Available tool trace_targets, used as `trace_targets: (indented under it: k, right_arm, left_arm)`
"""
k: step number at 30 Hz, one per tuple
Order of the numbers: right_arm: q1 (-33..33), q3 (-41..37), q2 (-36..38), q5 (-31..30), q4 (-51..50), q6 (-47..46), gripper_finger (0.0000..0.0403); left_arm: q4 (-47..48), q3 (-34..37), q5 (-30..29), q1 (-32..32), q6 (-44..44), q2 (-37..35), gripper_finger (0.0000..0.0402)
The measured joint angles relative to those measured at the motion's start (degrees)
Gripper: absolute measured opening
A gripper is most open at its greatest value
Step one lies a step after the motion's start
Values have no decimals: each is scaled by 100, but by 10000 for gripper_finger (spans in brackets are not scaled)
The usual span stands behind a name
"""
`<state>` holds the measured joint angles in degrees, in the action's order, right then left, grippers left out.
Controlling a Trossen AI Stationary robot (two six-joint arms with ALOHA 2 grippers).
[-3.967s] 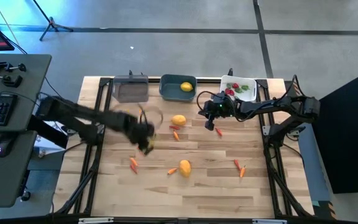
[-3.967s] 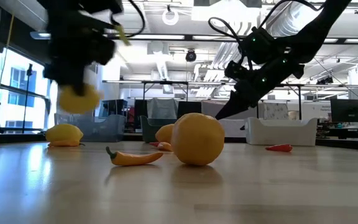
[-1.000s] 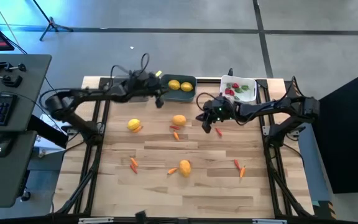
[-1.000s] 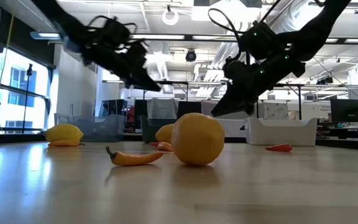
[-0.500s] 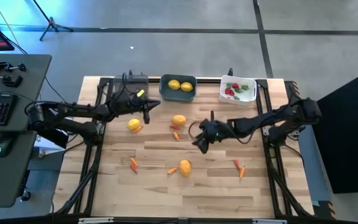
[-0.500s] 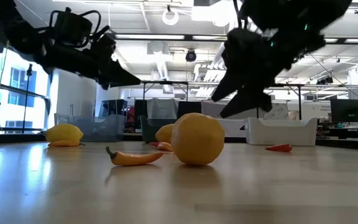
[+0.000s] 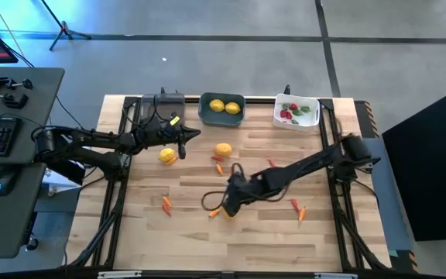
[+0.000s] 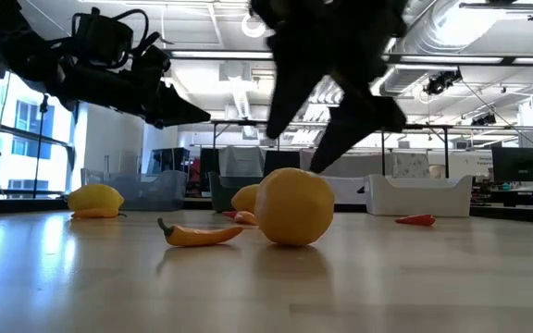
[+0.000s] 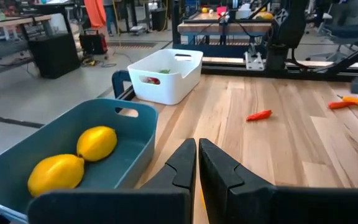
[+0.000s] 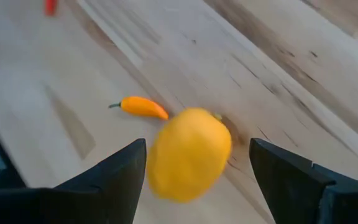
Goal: Sort produce into baskets
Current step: Put the yellow lemon into the blue bin
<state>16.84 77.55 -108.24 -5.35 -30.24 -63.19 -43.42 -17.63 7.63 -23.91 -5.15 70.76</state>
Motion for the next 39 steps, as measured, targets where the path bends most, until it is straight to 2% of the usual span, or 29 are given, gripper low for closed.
trace_targets:
  k: [6,10,17,21,25,29,32,36,39]
  right_arm:
    - [4,1505,-1015,326,-1414,-331,276]
    - [4,2071,-1435,537,-2032,-543,276]
    - [2,2180,-1659,864,-2214,-470,269]
    - [-68,2184,-1639,889,-2296,-85,219]
    - [-297,2447,-1635,765,-2790,661,149]
    - [-757,2992,-1620,420,-3741,1798,149]
    - [-1297,3536,-1616,-61,-4316,2926,149]
    - [-2163,4107,-1614,-573,-4460,4729,149]
    - [-2828,4253,-1607,-671,-4081,6227,149]
  left_arm:
    - [27,0,17,-1,-98,0,7]
    - [30,0,18,-1,-202,0,7]
    - [70,0,16,-1,-198,4,7]
    - [70,0,18,-36,-111,4,7]
    - [-184,142,21,-171,15,4,7]
    - [-1133,605,30,-449,521,4,7]
    - [-1790,910,64,-621,687,4,7]
    - [-2038,1053,79,-808,658,4,7]
    - [-2018,1069,77,-925,693,4,7]
